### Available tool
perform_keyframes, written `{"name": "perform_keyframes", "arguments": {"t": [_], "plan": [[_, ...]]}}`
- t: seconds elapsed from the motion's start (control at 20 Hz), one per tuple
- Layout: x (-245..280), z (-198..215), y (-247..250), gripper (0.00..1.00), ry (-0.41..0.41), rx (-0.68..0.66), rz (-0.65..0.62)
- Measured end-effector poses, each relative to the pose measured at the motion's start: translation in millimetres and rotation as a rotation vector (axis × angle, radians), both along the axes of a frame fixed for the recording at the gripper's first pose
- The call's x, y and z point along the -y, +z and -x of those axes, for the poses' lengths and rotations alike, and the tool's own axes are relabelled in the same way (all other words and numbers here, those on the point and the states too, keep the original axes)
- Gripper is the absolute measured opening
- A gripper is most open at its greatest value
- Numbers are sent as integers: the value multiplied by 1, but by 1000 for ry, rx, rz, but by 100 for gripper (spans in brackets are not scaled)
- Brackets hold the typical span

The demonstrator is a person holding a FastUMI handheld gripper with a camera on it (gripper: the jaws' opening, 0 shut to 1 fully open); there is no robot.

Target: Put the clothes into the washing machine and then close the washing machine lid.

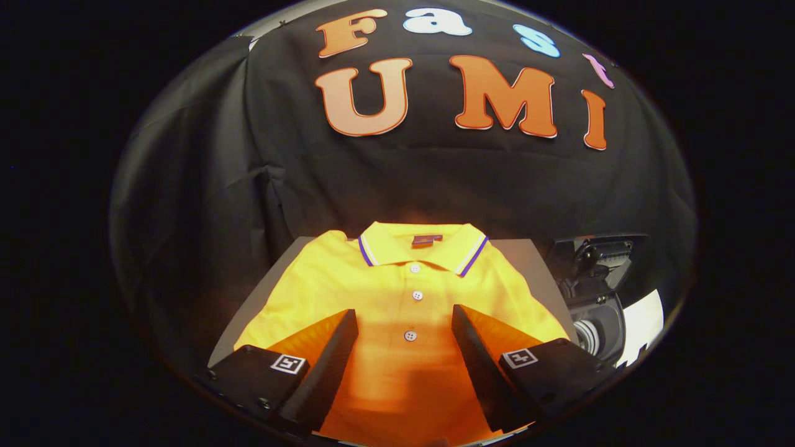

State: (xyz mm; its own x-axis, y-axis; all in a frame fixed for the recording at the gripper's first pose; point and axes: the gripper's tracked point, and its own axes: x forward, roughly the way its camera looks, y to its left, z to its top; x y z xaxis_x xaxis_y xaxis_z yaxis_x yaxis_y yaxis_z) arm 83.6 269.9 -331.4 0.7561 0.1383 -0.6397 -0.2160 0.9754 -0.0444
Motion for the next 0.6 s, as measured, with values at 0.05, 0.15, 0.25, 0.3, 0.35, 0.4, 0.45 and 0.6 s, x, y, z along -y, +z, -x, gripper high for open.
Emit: {"name": "perform_keyframes", "arguments": {"t": [0.05, 0.15, 0.25, 0.3, 0.35, 0.4, 0.45, 0.6], "plan": [[1, 2, -7, 99, 0, -26, 2], [-1, 0, -7, 98, 17, -27, 3], [-1, 1, -7, 96, 15, -26, -6], [-2, 1, -10, 93, 20, -31, -1], [-5, 1, -8, 78, 43, -22, -18], [-9, 1, -12, 63, 61, -21, -42], [-12, 2, -13, 48, 65, -9, -62], [-12, 1, -14, 23, 66, -18, -89]]}}
